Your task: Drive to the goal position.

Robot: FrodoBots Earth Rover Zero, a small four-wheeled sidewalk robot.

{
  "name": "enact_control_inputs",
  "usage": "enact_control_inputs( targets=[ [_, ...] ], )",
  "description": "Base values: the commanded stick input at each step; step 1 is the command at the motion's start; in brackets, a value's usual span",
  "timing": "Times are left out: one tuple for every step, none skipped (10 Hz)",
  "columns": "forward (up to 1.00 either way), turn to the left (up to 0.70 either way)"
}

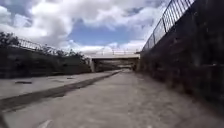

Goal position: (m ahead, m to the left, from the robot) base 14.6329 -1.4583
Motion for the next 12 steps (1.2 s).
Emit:
enact_control_inputs(
  targets=[
    [1.00, -0.27],
    [1.00, -0.27],
    [1.00, -0.27],
    [1.00, -0.27],
    [1.00, -0.27],
    [1.00, -0.27],
    [1.00, -0.27],
    [1.00, -0.27],
    [1.00, -0.27],
    [1.00, -0.27],
    [1.00, -0.27],
    [1.00, -0.27]
  ],
)
